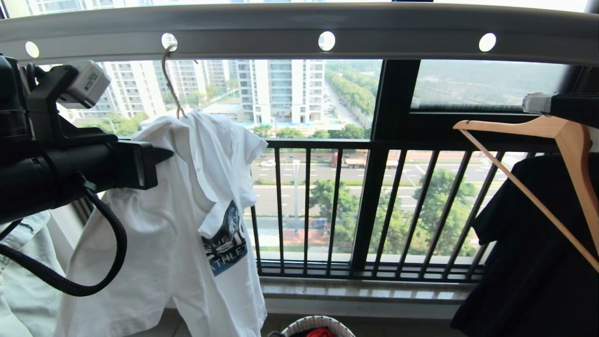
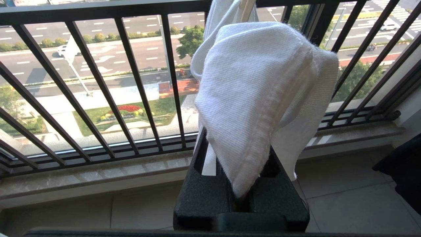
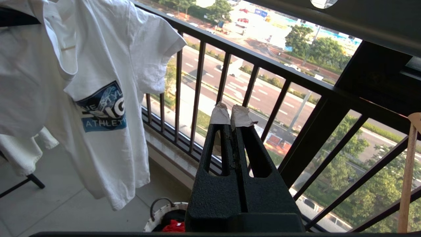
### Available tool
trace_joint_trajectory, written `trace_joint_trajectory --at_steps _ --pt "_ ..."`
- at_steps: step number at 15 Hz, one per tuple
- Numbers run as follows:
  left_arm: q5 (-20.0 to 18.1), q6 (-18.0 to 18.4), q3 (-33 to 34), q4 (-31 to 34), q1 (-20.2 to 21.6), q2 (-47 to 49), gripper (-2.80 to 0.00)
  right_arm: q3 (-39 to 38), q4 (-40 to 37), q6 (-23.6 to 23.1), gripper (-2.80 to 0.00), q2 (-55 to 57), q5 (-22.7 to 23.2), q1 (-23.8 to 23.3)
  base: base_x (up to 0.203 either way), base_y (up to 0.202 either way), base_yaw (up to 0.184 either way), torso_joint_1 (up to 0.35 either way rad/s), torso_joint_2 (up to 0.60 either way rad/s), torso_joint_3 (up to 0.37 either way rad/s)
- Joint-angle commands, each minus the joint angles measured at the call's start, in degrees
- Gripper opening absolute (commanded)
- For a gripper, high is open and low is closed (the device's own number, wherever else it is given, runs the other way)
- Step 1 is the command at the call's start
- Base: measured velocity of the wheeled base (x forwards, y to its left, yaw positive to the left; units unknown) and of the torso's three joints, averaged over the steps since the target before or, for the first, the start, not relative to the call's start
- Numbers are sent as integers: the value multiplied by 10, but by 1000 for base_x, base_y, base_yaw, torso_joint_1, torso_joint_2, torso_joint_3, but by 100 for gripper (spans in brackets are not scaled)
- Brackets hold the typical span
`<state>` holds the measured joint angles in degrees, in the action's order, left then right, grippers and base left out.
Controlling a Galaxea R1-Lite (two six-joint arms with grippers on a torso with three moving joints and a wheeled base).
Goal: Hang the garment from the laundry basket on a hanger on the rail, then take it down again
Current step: Hang the clothes rack on the clothesline
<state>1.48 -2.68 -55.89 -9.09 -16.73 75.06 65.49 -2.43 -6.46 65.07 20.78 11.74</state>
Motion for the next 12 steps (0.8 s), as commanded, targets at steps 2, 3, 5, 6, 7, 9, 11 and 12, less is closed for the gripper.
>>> trace_joint_trajectory --at_steps 2,3,5,6,7,9,11,12 --pt "0 -1 1 0 -1 0 0 0 0 0 -280 0 1 0 0 0 0 0 0 0" --pt "0 -1 0 0 -1 -1 0 0 0 -1 -280 0 1 0 0 0 0 0 0 0" --pt "0 -1 3 0 -1 -4 0 0 0 0 -280 0 1 0 0 0 0 0 0 0" --pt "0 -1 7 0 0 -7 0 0 0 -1 -280 0 1 0 0 0 0 0 0 0" --pt "0 -2 9 1 -1 -14 0 0 0 0 -280 0 1 0 0 0 0 0 0 0" --pt "-1 -3 19 6 -1 -42 0 0 0 0 -280 0 1 0 0 0 0 0 0 0" --pt "-1 -4 40 9 -1 -76 0 0 0 0 -280 0 1 0 0 0 0 0 0 0" --pt "1 -7 50 10 0 -94 0 0 0 0 -280 0 1 0 0 0 0 0 0 0"
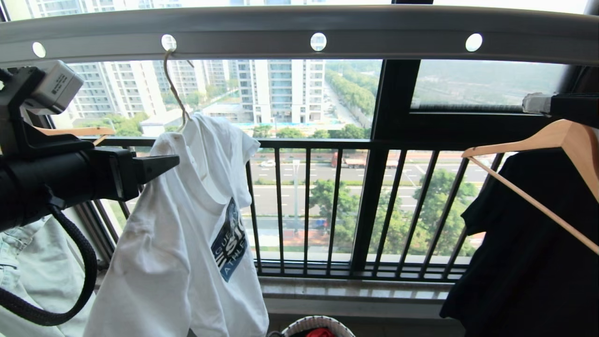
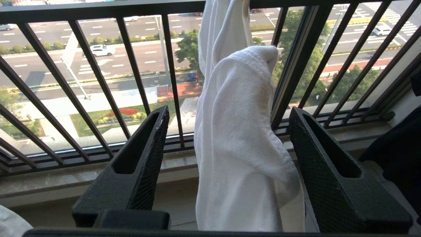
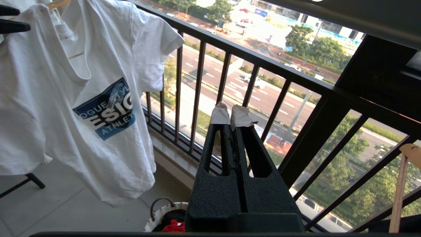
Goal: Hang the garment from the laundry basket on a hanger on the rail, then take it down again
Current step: Hang the clothes rack on the clothesline, then take the clothes off the clothes rack
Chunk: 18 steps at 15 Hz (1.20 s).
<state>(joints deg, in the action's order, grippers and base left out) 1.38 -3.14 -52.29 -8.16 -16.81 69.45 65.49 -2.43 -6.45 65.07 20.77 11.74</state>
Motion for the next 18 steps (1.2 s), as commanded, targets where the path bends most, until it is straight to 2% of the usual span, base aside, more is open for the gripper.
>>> trace_joint_trajectory --at_steps 1,4,7,8,11,13,18 --pt "8 -6 23 1 1 -54 0 0 0 -1 -280 0 1 0 0 0 0 0 0 0" --pt "13 -14 35 15 -1 -119 0 0 0 -1 -280 1 1 0 0 0 0 0 0 0" --pt "12 -39 39 73 -1 -185 0 0 0 -1 -280 1 2 0 0 0 0 0 0 0" --pt "11 -44 43 94 -1 -203 -280 0 0 -1 -280 0 2 0 0 0 0 0 0 0" --pt "6 -62 63 168 -5 -226 -280 0 0 -1 -280 1 3 0 0 0 0 0 0 0" --pt "5 -63 95 181 -9 -231 -280 0 0 -1 -280 10 4 0 0 0 0 0 0 0" --pt "5 -64 145 203 -94 -231 -280 0 0 -1 -280 24 5 0 0 0 0 0 0 0"
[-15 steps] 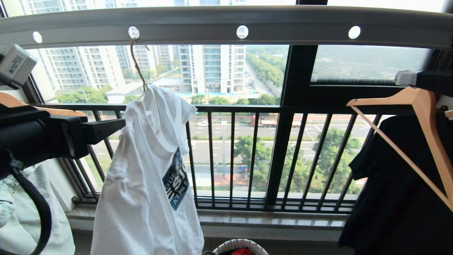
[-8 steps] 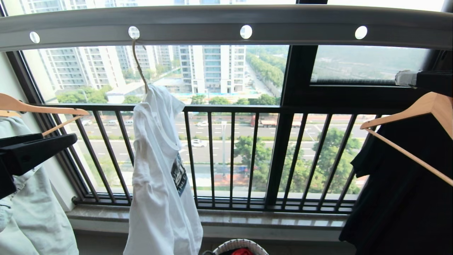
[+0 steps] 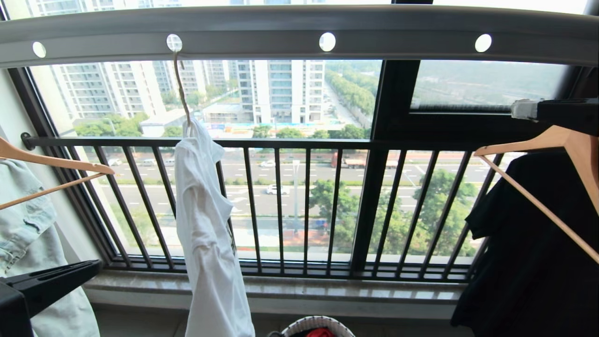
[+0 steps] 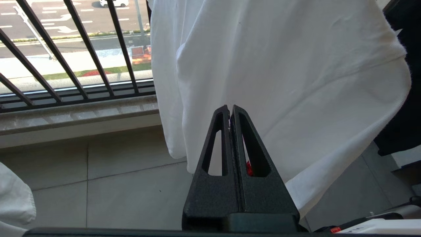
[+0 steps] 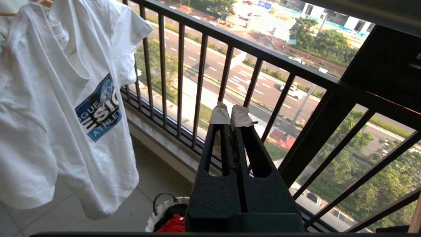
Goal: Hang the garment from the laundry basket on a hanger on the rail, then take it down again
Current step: Take the clothes off the clothes rack
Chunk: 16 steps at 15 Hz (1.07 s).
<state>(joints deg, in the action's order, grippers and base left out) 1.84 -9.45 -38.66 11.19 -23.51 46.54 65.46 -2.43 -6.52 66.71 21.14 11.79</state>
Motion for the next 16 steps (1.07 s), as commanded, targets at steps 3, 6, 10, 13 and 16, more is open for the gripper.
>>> trace_joint_trajectory --at_steps 3,6,10,13,16 --pt "-43 -3 11 59 -63 -27 -280 2 0 -1 -280 12 1 0 0 0 0 0 0 0" --pt "-96 -5 16 78 -64 -35 -280 2 0 -1 -280 15 1 0 0 0 0 0 0 0" --pt "-134 6 23 72 -65 -36 -280 2 0 -1 -280 22 3 1 0 0 0 0 0 0" --pt "-134 24 22 71 -65 -34 -280 -2 -5 -1 -280 26 47 6 0 0 0 0 0 0" --pt "-126 37 30 47 -64 -40 -280 -15 -7 0 -280 41 58 78 0 0 0 0 0 0"
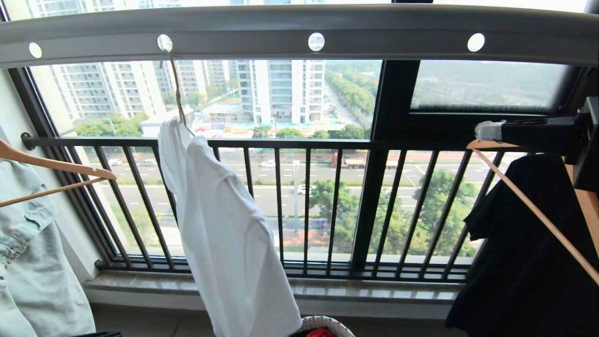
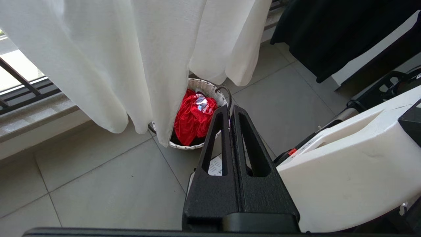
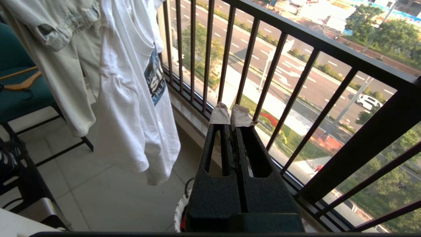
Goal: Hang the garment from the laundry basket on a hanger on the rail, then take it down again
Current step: Take the clothes off the clothes rack
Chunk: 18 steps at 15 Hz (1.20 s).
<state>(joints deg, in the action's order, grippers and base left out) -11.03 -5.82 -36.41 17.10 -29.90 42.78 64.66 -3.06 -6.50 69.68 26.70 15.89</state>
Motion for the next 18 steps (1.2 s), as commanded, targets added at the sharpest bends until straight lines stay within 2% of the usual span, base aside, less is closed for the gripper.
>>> trace_joint_trajectory --at_steps 1,4,5,7,10,12,14,16,18 --pt "12 1 21 -35 0 -7 -280 -11 1 8 -280 27 3 72 0 0 0 0 0 0" --pt "20 0 35 -61 0 -23 -280 -26 28 71 -280 75 3 186 0 0 0 0 0 0" --pt "22 0 36 -61 0 -27 -280 -37 74 100 -280 90 2 205 0 0 0 0 0 0" --pt "31 0 37 -62 0 -29 -280 -46 137 149 -280 118 -14 214 0 0 0 0 0 0" --pt "66 -3 21 -76 1 -20 -280 -50 136 150 -280 144 -30 221 0 0 0 0 0 0" --pt "94 -2 16 -105 1 -13 -280 -50 118 151 -280 153 -35 248 0 0 0 0 0 0" --pt "120 -3 3 -109 0 -4 -280 -52 103 150 -280 153 -70 289 0 0 0 0 0 0" --pt "124 -3 -16 -109 1 1 -280 -62 98 132 -280 154 -103 314 0 0 0 0 0 0" --pt "124 -2 -54 -109 1 21 -280 -71 96 110 -280 159 -111 316 0 0 0 0 0 0"
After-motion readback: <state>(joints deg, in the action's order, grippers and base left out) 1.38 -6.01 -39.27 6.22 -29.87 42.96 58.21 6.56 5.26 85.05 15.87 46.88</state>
